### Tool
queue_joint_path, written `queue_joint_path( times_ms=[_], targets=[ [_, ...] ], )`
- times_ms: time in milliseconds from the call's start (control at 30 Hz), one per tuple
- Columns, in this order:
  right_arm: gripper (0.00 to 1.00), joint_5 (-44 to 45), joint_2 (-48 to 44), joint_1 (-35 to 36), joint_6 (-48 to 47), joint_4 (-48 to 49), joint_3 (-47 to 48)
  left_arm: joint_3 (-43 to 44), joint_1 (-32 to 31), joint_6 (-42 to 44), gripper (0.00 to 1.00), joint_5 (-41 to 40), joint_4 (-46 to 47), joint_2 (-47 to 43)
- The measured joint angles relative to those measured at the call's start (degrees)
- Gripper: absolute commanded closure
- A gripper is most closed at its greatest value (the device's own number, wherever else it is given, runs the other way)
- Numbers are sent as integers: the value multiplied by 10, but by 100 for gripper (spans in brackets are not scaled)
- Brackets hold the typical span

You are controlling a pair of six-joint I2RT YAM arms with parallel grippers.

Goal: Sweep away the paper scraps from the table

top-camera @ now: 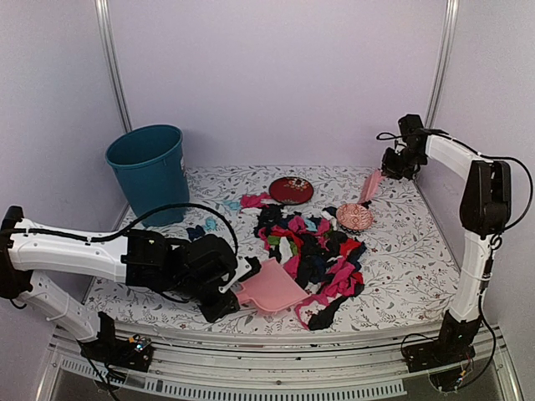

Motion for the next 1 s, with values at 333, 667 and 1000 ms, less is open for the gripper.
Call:
queue_joint_path(
  times_ms=[333,667,1000],
  targets=[
    [99,4,-180,-45,13,57,-280,0,0,7,76,1,9,3],
    [99,-57,-451,-43,53,-7,-501,0,0,37,76,12,45,34],
    [99,1,-483,-40,2,-128,-297,0,-3,53,76,27,19,34]
  ],
)
